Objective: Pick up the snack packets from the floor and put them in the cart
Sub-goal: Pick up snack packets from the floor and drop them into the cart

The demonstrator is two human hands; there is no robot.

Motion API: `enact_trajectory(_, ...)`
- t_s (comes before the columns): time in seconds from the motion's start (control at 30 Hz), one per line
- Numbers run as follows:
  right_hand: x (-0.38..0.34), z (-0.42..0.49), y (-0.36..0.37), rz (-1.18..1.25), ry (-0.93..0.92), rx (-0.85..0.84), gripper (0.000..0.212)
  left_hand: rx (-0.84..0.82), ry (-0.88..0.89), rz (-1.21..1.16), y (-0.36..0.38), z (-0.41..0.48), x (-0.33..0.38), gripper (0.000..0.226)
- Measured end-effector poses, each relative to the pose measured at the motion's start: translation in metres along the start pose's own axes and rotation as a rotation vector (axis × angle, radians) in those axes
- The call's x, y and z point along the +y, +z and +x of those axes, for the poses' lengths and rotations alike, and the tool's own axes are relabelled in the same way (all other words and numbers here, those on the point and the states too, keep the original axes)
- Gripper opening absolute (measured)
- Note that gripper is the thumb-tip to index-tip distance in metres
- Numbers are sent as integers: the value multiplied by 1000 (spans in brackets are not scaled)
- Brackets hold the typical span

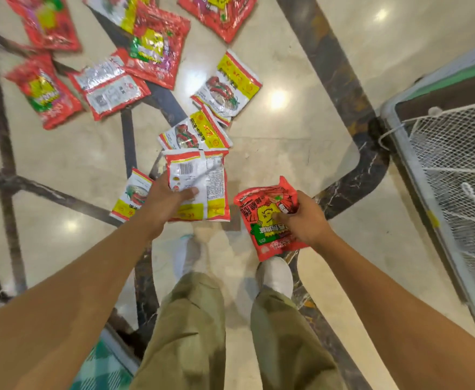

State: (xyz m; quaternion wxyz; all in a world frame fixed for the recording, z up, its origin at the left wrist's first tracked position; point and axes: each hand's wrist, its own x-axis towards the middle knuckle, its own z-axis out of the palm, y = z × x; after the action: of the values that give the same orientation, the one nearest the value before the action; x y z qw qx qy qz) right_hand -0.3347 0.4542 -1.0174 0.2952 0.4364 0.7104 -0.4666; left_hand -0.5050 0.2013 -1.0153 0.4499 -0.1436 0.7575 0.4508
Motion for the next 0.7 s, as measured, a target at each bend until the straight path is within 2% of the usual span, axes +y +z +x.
enact_trajectory(0.1,-43,-60,-37,174,-3,51,43,9,42,-23,-32,-56,50,53)
enact_trajectory(0.27,-130,-175,-107,374,15,103,37,51,64,-59,-91,-170,149,45)
enact_trajectory(0.5,-259,-354,-196,484,-105,173,34,81,157,-118,-157,-342,289,32)
enact_trajectory(0.7,-342,-477,-251,540,-238,248,31,14,307,-174,-198,-451,378,40)
